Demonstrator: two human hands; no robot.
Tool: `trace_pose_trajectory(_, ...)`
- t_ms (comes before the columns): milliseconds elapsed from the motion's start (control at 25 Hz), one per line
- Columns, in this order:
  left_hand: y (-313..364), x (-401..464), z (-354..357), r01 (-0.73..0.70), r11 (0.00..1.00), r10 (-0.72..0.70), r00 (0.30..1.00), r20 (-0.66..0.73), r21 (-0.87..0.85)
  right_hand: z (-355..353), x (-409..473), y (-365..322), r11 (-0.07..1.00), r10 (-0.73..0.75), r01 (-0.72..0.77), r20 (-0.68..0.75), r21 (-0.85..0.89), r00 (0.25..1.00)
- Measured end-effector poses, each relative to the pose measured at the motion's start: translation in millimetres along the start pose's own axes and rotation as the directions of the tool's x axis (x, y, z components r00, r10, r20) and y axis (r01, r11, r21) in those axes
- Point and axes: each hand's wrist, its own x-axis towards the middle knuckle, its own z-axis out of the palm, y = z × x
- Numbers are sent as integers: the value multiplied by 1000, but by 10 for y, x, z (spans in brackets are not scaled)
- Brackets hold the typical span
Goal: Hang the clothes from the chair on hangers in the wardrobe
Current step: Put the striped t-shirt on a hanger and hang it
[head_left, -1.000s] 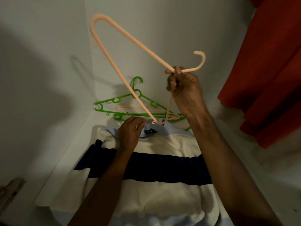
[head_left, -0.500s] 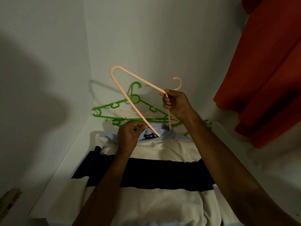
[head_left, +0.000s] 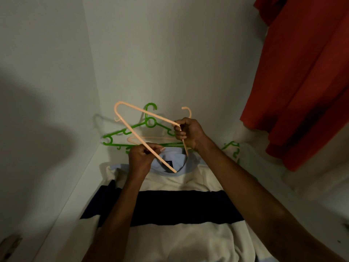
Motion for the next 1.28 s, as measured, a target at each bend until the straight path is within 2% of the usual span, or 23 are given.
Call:
trace_pose_trajectory(80, 125, 64, -18, -11, 1000, 10, 1000, 18, 21, -13, -47, -130, 998, -52, 53, -31, 30, 998)
trace_pose_trajectory(200, 466, 194, 73, -11, 1000, 11, 997, 77, -1, 9, -164, -302, 981, -131, 128, 14, 149, 991)
trace_pose_trajectory(320, 774, 334, 162, 21, 1000, -20, 984, 176, -1, 79, -251, -284, 994, -113, 113, 26, 4, 993)
trace_pose_trajectory(520, 970, 413, -16, 155, 986, -135, 952, 275, -53, -131, -475, -543, 972, -185, 158, -153, -173, 971)
trace_pose_trajectory(600, 1006, 374, -35, 277, 955, -229, 916, 330, -106, -238, -558, -622, 965, -208, 172, -182, -197, 961)
trace_pose_trajectory(680, 1001, 387, -64, 396, 909, -311, 851, 424, -130, -336, -594, -606, 967, -210, 167, -239, -190, 948)
trace_pose_trajectory(760, 980, 407, -115, 422, 904, -341, 809, 479, -71, -406, -635, -523, 965, -210, 147, -307, -215, 928)
trace_pose_trajectory(920, 957, 328, -152, 416, 909, -396, 839, 374, 29, -451, -736, -362, 962, -230, 153, -367, -228, 901)
trace_pose_trajectory(1040, 964, 286, -94, 428, 902, -424, 855, 297, 56, -318, -698, -346, 972, -194, 233, -472, 25, 860)
trace_pose_trajectory(1120, 981, 287, -65, 477, 878, -468, 844, 264, 33, -256, -626, -342, 940, -199, 315, -534, 134, 822)
trace_pose_trajectory(1280, 1013, 322, -181, 538, 835, -512, 837, 192, -115, -238, -593, -275, 928, -262, 358, -499, 106, 826)
